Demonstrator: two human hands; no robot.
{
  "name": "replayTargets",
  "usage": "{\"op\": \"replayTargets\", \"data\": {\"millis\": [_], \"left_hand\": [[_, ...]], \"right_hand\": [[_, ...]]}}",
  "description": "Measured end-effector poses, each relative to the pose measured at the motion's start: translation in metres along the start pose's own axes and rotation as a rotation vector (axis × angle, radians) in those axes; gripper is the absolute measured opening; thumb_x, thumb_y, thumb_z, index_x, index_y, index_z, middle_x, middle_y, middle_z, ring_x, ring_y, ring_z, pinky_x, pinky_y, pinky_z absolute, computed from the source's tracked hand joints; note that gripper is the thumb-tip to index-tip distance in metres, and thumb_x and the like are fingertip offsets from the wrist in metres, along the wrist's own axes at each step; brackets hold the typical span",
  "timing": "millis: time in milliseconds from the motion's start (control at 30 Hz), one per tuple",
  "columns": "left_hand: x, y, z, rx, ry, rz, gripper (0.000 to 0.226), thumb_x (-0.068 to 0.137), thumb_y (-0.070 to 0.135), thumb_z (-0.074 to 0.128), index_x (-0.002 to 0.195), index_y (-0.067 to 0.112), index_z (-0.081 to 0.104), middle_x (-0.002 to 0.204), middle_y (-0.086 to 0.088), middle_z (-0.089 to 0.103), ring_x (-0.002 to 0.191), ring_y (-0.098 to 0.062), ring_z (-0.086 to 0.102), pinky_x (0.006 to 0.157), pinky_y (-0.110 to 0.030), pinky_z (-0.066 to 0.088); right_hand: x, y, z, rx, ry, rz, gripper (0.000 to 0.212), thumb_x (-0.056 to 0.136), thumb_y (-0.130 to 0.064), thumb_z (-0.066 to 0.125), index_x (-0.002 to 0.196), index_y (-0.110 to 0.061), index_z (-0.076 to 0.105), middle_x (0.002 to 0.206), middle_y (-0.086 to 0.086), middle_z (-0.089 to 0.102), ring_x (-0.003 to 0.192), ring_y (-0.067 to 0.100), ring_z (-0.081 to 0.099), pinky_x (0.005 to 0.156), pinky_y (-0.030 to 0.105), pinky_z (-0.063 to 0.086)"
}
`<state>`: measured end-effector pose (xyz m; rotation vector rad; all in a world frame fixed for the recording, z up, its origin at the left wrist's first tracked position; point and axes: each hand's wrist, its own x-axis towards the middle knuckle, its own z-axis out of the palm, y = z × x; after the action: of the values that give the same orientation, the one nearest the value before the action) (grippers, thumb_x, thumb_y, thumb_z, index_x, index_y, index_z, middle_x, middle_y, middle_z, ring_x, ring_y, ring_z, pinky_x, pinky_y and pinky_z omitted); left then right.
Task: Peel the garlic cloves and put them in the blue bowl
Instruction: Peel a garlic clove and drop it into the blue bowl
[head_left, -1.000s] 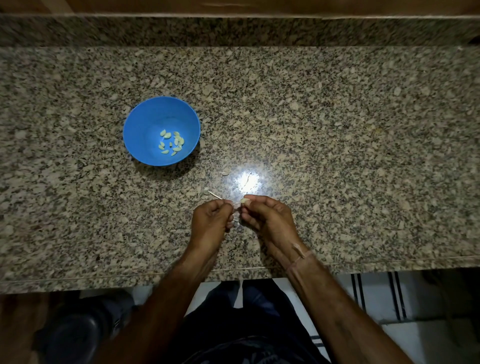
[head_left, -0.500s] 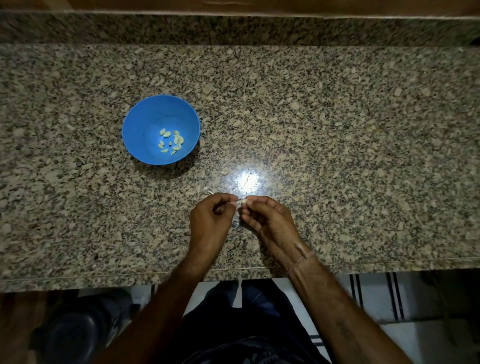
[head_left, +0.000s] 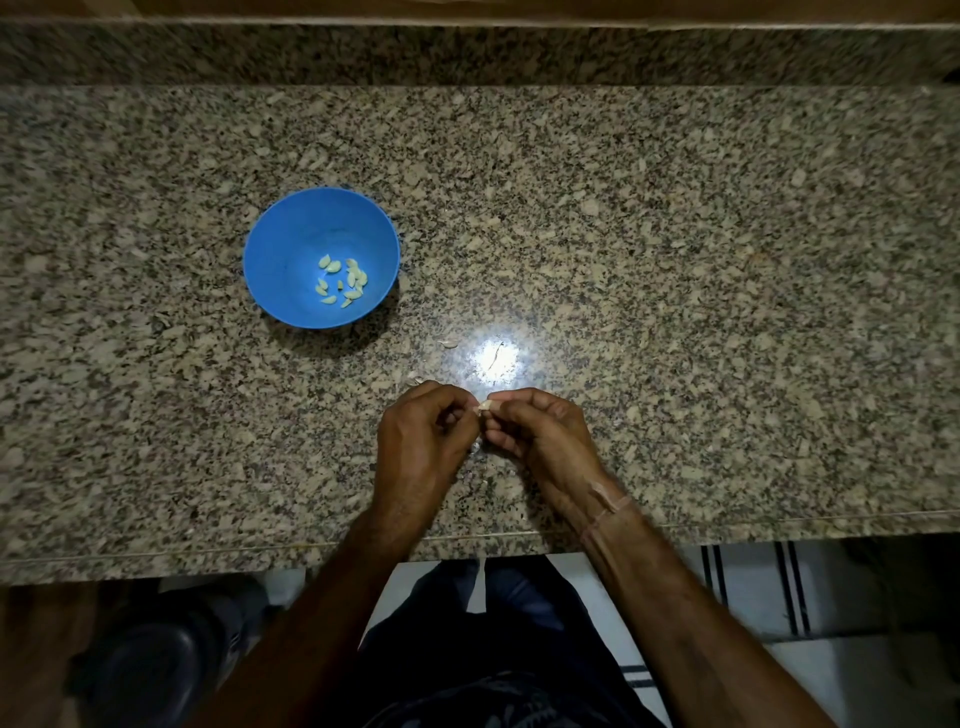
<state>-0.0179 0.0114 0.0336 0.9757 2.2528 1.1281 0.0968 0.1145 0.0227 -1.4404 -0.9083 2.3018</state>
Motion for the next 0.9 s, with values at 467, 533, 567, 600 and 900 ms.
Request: {"op": "replayTargets", "data": {"millis": [467,533,567,600,900], "left_hand": [[0.001,0.000,0.001,-0.095,-0.022,-0.091,0.010,0.085,0.004,0.072,0.086,0.013,0.075,0.081,0.004,0.067,0.072,-0.013,0.063,0.062,-0.023,0.052],[0.002,0.001,0.000,-0.098,-0.030,-0.095,0.010,0.085,0.004,0.073,0.085,0.014,0.075,0.081,0.005,0.067,0.072,-0.012,0.063,0.061,-0.017,0.049],[0.003,0.001,0.000,-0.094,-0.035,-0.086,0.011,0.085,0.003,0.073,0.085,0.014,0.075,0.081,0.006,0.066,0.072,-0.010,0.063,0.061,-0.014,0.047],[0.004,0.002,0.000,-0.083,-0.039,-0.071,0.011,0.084,0.003,0.073,0.085,0.014,0.074,0.081,0.007,0.066,0.072,-0.008,0.062,0.062,-0.011,0.045],[0.012,-0.001,-0.002,-0.086,0.012,-0.132,0.009,0.086,0.007,0.073,0.082,0.015,0.072,0.077,0.005,0.067,0.068,-0.010,0.061,0.059,-0.015,0.046]], "right_hand": [[0.007,-0.005,-0.003,0.070,-0.089,0.211,0.015,0.096,0.008,0.057,0.096,0.002,0.071,0.078,0.013,0.073,0.068,0.017,0.069,0.066,0.025,0.062],[0.008,-0.003,-0.004,0.081,-0.095,0.204,0.015,0.097,0.006,0.059,0.097,-0.001,0.072,0.082,0.014,0.074,0.071,0.017,0.070,0.069,0.025,0.063],[0.008,-0.002,-0.003,0.092,-0.099,0.195,0.015,0.097,0.005,0.060,0.097,-0.003,0.073,0.085,0.014,0.075,0.074,0.017,0.071,0.071,0.026,0.064],[0.008,-0.001,-0.003,0.108,-0.104,0.187,0.013,0.097,0.003,0.062,0.098,-0.004,0.074,0.088,0.013,0.076,0.077,0.017,0.072,0.074,0.026,0.064],[0.010,0.002,-0.004,0.093,-0.135,0.121,0.015,0.094,0.004,0.067,0.108,-0.002,0.072,0.090,0.009,0.077,0.080,0.015,0.073,0.073,0.023,0.062]]}}
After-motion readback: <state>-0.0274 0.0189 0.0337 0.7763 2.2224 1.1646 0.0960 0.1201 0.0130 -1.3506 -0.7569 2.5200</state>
